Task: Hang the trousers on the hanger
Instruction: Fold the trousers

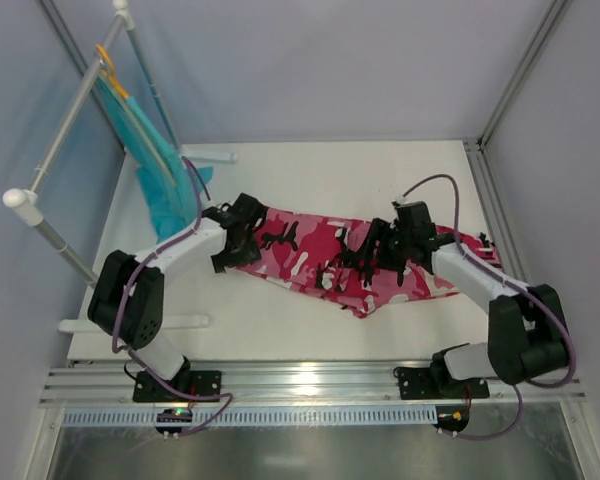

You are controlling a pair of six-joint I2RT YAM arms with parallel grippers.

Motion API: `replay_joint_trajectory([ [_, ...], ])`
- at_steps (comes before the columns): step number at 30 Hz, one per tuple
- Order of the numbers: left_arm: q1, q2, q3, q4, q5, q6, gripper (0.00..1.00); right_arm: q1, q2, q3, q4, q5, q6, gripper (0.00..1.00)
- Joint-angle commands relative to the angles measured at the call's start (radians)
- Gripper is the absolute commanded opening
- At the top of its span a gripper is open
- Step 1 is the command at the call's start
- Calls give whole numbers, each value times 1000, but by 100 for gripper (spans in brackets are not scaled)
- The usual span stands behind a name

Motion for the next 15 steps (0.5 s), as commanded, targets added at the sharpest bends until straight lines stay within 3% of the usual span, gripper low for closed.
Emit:
replay_joint_trajectory([
  [1, -89, -75, 121, -19, -74, 4, 70, -152, -171, 97, -223, 163, 53, 74],
  [3, -159, -60, 229, 12, -68, 39, 73, -234, -219, 126, -287, 255, 88, 77],
  [5, -192, -10, 312, 84, 39, 102, 75, -427, -239, 128, -356, 356, 107, 78],
  [6, -192, -9, 335, 104, 81, 105, 75, -428, -239, 121, -373, 381, 113, 78],
  [8, -193, 61, 366, 168, 248, 125, 76, -547, -254, 93, -387, 413, 127, 78],
  [11, -192, 176, 422, 263, 382, 153, 75, -667, -265, 29, -364, 444, 134, 78],
  [15, -184, 337, 556, 252, 389, 171, 76, -755, -225, -63, -257, 473, 116, 77],
])
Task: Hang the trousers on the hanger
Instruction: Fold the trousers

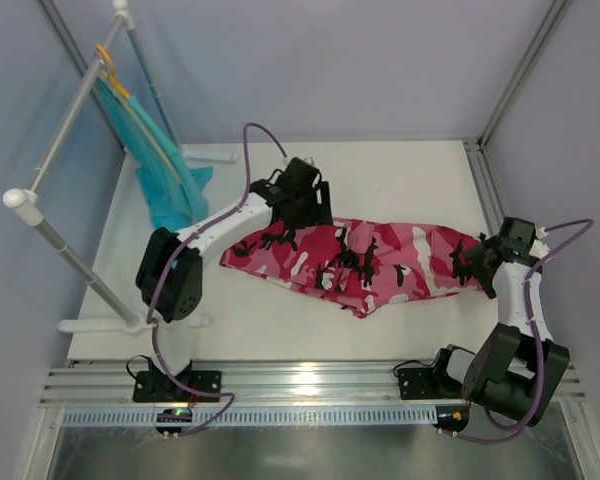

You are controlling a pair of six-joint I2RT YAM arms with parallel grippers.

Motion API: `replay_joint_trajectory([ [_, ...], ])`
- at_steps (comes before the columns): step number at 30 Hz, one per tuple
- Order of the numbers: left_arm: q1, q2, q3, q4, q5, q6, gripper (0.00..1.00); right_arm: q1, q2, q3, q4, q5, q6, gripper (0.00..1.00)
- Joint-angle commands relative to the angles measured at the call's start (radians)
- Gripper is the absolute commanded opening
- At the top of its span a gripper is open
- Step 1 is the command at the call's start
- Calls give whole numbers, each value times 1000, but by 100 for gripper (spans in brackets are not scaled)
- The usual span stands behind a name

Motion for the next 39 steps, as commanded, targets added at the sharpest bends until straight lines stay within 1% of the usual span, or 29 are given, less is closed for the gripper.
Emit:
replay_joint_trajectory([
  [1, 14, 124, 88, 14, 79, 36, 77, -54, 53, -51, 87, 40, -11, 76],
  [2, 26, 164, 103, 8, 68, 27, 76, -69, 85, -55, 97, 26, -17, 75],
  [3, 35, 176, 102, 5, 60, 7, 77, -80, 159, -57, 106, 22, -31, 74],
  [5, 67, 203, 71, -6, 44, -23, 77, -99, 245, -57, 120, 24, -44, 73],
  [7, 90, 213, 44, -15, 37, -57, 77, -143, 267, -72, 135, 9, -61, 72],
  [10, 133, 213, -12, -26, 28, -82, 77, -200, 248, -86, 146, -22, -104, 68],
  [11, 141, 210, -25, -29, -16, -89, 77, -203, 236, -78, 140, -28, -110, 67],
  [13, 162, 198, -77, -30, -48, -111, 78, -203, 196, -39, 111, -59, -118, 64],
  [17, 173, 172, -180, 22, -33, -151, 78, -197, 173, 75, 65, -236, -110, 63],
  [21, 170, 138, -272, 100, 8, -191, 78, -162, 178, 179, 45, -362, -132, 63],
  [24, 170, 131, -288, 106, 5, -194, 78, -129, 170, 201, 37, -409, -103, 62],
  [26, 170, 125, -286, 109, 5, -194, 78, -100, 165, 193, 92, -435, -88, 61],
  [27, 169, 124, -289, 112, 5, -194, 78, -79, 173, 202, 100, -482, -75, 60],
  [29, 169, 126, -288, 115, 4, -192, 78, -47, 182, 240, 77, -467, -66, 57],
  [30, 169, 131, -286, 115, 7, -194, 78, -9, 175, 253, 60, -420, -63, 57],
  [32, 169, 132, -292, 118, 7, -195, 78, 19, 156, 274, 52, -396, -48, 58],
  [35, 167, 137, -305, 134, 16, -203, 79, 87, 130, 307, 78, -395, -29, 58],
  [39, 167, 149, -305, 138, 16, -205, 78, 154, 149, 368, 63, -393, -14, 59],
])
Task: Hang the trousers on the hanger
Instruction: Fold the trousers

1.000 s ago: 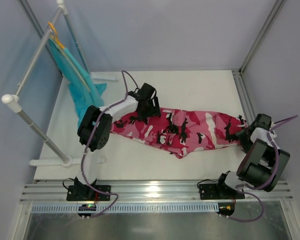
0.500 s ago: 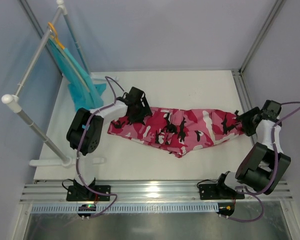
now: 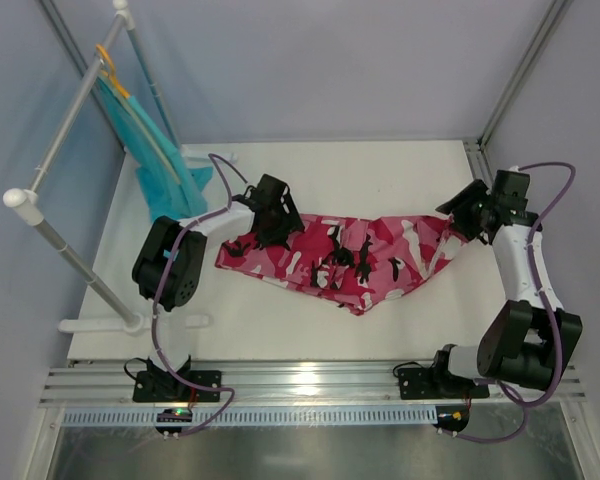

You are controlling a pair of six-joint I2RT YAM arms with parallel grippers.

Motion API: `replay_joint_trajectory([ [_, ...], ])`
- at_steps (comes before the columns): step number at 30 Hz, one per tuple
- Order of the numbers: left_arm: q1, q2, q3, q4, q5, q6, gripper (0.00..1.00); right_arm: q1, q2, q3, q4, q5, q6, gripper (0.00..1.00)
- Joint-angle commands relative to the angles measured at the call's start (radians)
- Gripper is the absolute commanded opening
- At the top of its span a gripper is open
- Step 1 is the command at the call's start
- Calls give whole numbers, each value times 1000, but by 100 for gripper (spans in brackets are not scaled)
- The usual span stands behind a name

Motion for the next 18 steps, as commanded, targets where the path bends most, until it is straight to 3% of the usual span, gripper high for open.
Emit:
replay_joint_trajectory([
  [1, 0, 62, -49, -68, -22, -7, 78, 67, -34, 95, -12, 6, 34, 58],
  [10, 0, 52, -46, -73, -28, -2, 78, 153, -68, 163, 9, 2, 68, 58],
  [14, 0, 51, -44, -76, -34, -2, 79, 147, -24, 36, 141, -1, 59, 61],
  [18, 1, 75, -34, -93, -51, 6, 79, 58, 120, -92, 243, 57, -17, 45],
])
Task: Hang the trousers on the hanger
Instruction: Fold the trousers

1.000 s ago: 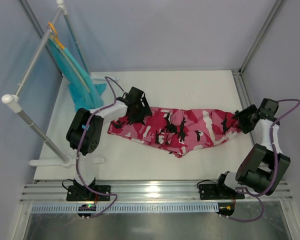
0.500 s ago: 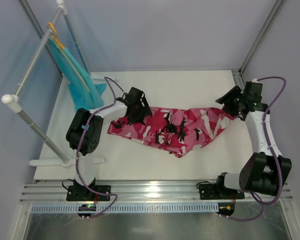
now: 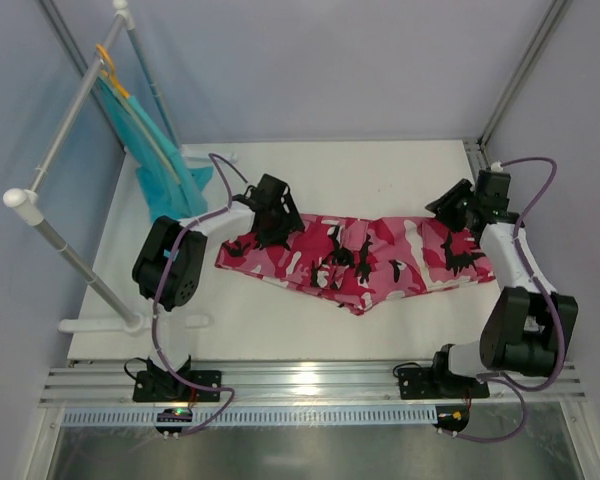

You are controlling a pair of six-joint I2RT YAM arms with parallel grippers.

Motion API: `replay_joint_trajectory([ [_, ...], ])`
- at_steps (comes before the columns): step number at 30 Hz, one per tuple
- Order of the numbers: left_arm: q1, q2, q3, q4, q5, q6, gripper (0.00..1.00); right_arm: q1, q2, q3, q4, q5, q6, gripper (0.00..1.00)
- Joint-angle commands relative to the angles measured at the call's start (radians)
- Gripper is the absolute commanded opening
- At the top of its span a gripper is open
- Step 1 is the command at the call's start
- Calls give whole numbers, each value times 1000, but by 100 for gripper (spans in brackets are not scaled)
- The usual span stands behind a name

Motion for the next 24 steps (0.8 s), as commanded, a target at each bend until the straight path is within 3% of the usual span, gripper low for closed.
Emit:
replay_joint_trajectory([
  [1, 1, 83, -25, -109, -58, 8, 79, -88, 116, -134, 122, 89, -69, 40],
  [3, 1, 90, -22, -140, -69, 5, 79, -155, 188, -208, 171, 67, -88, 34],
  [5, 6, 74, -45, -106, -55, -35, 81, -215, 225, -237, 202, 79, -111, 34],
  [7, 18, 23, -132, -37, 39, -126, 81, -224, 285, -219, 210, 96, -140, 34],
  [9, 20, -11, -190, 39, 79, -180, 82, -223, 322, -164, 202, 133, -168, 34],
  [15, 26, -21, -203, -9, 104, -265, 84, -238, 512, 61, 88, 199, -232, 34],
  [19, 18, -22, -278, 59, 195, -348, 84, -234, 589, 176, 39, 136, -284, 34],
  [23, -32, -96, -211, -10, 106, -238, 84, -165, 505, 215, -54, 119, -297, 38],
  [24, -43, -105, -119, -53, 86, -195, 84, -145, 469, 214, -80, 117, -294, 38],
])
